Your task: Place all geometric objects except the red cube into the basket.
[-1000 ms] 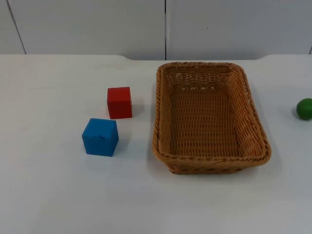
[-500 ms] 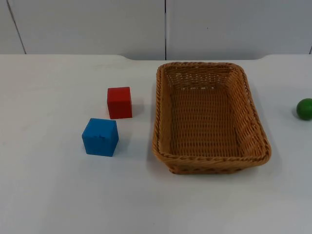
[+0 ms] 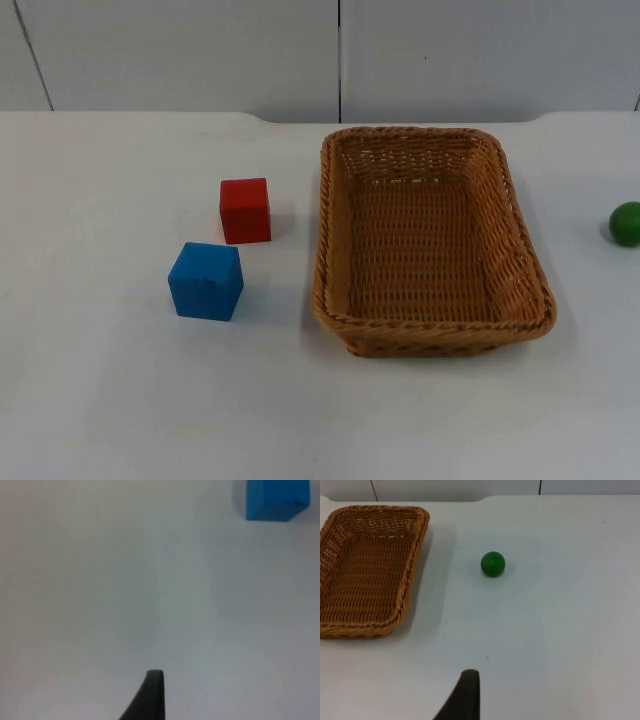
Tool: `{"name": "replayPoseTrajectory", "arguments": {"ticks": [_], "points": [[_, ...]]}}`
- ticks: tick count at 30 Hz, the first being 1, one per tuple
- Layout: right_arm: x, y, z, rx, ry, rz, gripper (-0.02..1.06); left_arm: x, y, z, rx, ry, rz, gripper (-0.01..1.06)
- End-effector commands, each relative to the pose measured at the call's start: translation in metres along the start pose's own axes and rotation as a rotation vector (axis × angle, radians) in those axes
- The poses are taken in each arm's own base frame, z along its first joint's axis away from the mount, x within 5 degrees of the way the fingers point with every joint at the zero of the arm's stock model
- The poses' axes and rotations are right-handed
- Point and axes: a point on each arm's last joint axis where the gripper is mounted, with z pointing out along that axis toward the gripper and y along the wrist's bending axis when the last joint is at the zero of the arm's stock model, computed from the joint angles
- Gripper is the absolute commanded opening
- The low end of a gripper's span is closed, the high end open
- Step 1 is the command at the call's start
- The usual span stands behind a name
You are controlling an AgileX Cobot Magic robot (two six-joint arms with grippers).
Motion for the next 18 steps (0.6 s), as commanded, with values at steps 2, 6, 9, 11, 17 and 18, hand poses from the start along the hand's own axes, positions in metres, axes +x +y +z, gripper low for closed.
{"name": "replayPoseTrajectory", "arguments": {"ticks": [2,6,9,11,17,18], "points": [[0.001,0.0,0.001,0.009,-0.003,0.001,0.88,-0.012,0.002,0.027,0.046,0.048,-0.002,0.88],[0.001,0.0,0.001,0.009,-0.003,0.001,0.88,-0.022,-0.006,0.065,0.069,0.129,0.024,0.88],[0.001,0.0,0.001,0.009,-0.003,0.001,0.88,-0.03,-0.018,0.078,0.086,0.162,0.059,0.88],[0.001,0.0,0.001,0.009,-0.003,0.001,0.88,-0.041,-0.032,0.091,0.096,0.168,0.09,0.88],[0.001,0.0,0.001,0.009,-0.003,0.001,0.88,-0.076,-0.054,0.125,0.014,0.15,0.142,0.88],[0.001,0.0,0.001,0.009,-0.003,0.001,0.88,-0.082,-0.057,0.132,0.007,0.156,0.156,0.88]]}}
